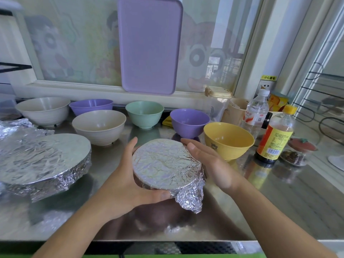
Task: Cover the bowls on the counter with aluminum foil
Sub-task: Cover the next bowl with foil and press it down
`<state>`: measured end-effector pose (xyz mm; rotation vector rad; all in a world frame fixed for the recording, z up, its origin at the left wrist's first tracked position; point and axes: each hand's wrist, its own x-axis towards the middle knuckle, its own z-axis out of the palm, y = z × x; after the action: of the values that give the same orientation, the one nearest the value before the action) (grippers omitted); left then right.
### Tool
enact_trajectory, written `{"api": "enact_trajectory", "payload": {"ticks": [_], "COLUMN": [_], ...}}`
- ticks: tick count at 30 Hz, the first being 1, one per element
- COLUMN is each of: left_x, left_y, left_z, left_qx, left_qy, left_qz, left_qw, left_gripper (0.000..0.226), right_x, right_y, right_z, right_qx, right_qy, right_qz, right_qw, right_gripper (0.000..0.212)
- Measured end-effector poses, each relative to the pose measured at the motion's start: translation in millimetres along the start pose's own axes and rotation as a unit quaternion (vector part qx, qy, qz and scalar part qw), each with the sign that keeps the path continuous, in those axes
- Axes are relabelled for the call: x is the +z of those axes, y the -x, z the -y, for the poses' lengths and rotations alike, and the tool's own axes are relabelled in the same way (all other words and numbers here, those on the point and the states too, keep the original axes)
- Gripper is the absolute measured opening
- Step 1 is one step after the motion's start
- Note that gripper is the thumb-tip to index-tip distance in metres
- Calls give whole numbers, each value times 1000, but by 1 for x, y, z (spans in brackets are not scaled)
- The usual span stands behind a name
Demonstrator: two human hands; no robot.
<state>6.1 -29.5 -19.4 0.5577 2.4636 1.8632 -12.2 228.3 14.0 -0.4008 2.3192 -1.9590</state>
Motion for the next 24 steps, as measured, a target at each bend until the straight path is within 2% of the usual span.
{"api": "enact_trajectory", "payload": {"ticks": [3,6,11,13,17,22,24], "left_x": [-2,-5,-4,-1,3,4,4], "left_y": [2,1,0,-1,1,4,4], "left_z": [1,-2,-11,-12,-7,-7,-8], "left_qx": [-3,1,20,26,21,27,24], "left_qy": [20,9,-40,-54,-39,-31,-30], "left_qz": [10,17,5,0,-14,-24,-23], "left_qw": [1000,1000,999,998,999,999,999], "left_gripper": [160,162,162,161,167,164,164], "right_x": [-4,-5,7,8,10,3,-3], "right_y": [-5,-18,-34,-35,-26,-6,13], "right_z": [5,16,20,16,14,0,-11], "right_qx": [1,2,40,39,35,0,-10], "right_qy": [16,51,97,82,-8,-6,-6], "right_qz": [-4,-5,79,63,45,46,65], "right_qw": [1000,999,991,994,998,999,998], "right_gripper": [32,54,58,60,50,69,104]}}
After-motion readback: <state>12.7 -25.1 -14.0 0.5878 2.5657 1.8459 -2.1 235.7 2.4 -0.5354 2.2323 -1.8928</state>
